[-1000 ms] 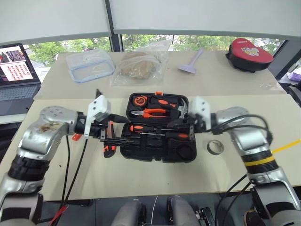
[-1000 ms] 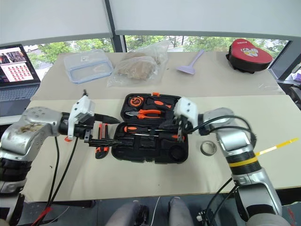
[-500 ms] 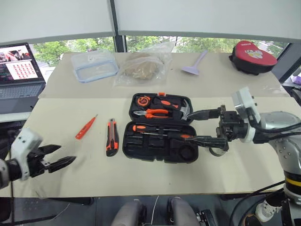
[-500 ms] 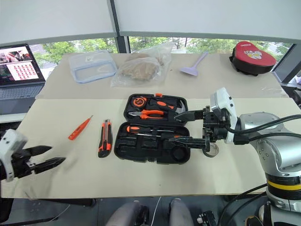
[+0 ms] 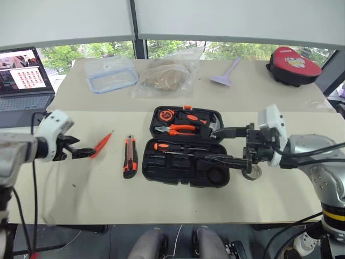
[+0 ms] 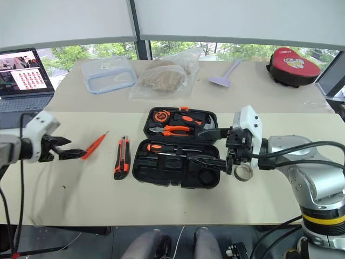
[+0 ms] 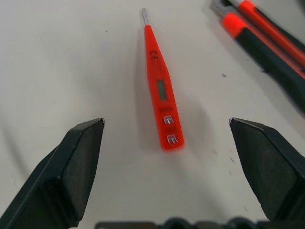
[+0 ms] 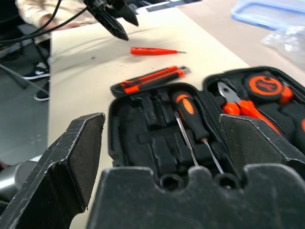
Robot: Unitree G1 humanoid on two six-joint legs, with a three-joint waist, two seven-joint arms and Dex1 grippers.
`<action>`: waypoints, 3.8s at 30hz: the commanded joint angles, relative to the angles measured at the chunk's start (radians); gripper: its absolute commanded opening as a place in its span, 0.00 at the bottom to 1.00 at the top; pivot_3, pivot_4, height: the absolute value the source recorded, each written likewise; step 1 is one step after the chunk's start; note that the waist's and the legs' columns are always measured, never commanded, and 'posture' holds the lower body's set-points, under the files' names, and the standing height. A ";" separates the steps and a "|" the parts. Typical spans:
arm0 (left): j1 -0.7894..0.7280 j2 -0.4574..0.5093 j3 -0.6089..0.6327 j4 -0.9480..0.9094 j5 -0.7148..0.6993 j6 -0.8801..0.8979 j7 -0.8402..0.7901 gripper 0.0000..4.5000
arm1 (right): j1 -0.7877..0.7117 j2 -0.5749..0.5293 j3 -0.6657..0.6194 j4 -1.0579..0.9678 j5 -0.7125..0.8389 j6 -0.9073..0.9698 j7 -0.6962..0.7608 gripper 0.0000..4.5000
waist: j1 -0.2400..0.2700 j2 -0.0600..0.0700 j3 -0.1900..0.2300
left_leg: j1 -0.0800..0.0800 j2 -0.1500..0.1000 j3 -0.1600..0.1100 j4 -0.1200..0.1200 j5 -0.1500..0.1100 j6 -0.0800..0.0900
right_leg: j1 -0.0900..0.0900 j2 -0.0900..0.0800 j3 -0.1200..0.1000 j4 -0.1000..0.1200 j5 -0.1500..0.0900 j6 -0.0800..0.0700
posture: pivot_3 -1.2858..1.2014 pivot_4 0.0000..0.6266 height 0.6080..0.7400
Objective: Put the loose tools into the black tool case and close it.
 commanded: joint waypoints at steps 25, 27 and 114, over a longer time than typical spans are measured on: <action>-0.344 -0.149 -0.128 0.053 0.026 -0.404 -0.458 0.10 | 0.335 -0.168 -0.320 -0.139 0.145 0.013 -0.055 1.00 | 0.017 -0.005 0.001 | -0.017 0.000 -0.004 0.015 0.001 0.001 | -0.013 -0.001 0.003 0.002 0.002 0.002 | 0.52 0.24 0.86; -0.360 -0.186 -0.183 -0.034 0.025 -0.408 -0.517 0.10 | 0.374 -0.172 -0.337 -0.139 0.144 0.016 -0.050 1.00 | 0.019 -0.005 0.001 | -0.017 -0.001 -0.003 0.017 0.000 0.002 | -0.011 -0.002 0.003 0.001 0.002 0.003 | 0.52 0.24 0.86; -0.182 -0.597 -0.173 0.114 0.075 -0.593 -0.377 0.01 | 0.362 -0.114 -0.223 -0.127 0.116 -0.036 -0.172 1.00 | 0.018 -0.004 -0.001 | -0.013 0.000 -0.002 0.018 0.002 0.004 | -0.006 -0.001 0.005 0.003 0.002 0.003 | 0.52 0.24 0.86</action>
